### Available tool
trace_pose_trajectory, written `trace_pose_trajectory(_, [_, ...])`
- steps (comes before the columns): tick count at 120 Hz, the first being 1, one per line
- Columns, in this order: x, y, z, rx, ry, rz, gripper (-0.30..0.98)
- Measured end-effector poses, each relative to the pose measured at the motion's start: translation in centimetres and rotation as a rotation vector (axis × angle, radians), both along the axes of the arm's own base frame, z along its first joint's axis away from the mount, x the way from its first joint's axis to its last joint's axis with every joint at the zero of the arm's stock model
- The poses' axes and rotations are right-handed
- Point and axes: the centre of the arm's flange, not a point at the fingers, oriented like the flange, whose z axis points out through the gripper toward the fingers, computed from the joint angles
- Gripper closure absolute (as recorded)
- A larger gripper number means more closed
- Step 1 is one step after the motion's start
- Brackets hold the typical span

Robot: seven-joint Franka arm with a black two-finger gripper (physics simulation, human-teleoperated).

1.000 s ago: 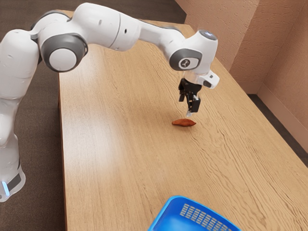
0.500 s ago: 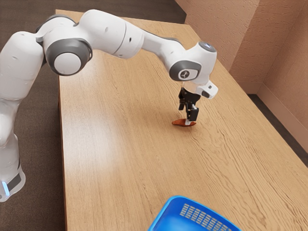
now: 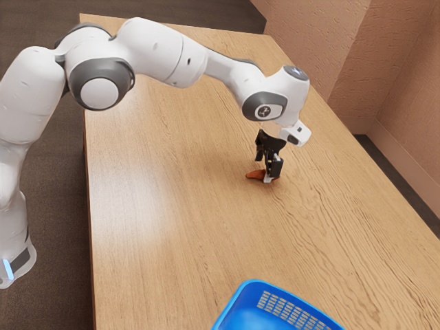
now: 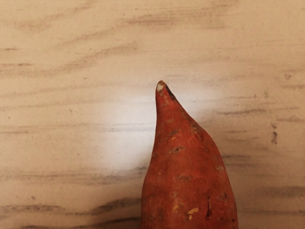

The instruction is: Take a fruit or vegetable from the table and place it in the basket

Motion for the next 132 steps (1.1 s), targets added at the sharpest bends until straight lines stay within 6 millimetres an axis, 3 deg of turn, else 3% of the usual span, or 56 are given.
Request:
trace_pose_trajectory(18, [0.1,0.0,-0.5,0.000,0.007,-0.002,0.01])
trace_pose_trajectory(51, [0.1,0.2,-0.6,-0.011,0.008,0.008,0.47])
trace_pose_trajectory(78, [0.0,0.3,-0.1,-0.010,0.001,0.009,0.53])
trace_pose_trajectory(90, [-0.8,-0.8,3.0,-0.016,-0.037,-0.010,0.54])
trace_pose_trajectory(99, [-2.1,-2.9,6.5,-0.032,-0.076,-0.049,0.54])
trace_pose_trajectory(115, [-5.1,-9.2,13.4,-0.056,-0.137,-0.166,0.54])
trace_pose_trajectory(132, [-8.5,-16.1,17.7,-0.047,-0.160,-0.302,0.54])
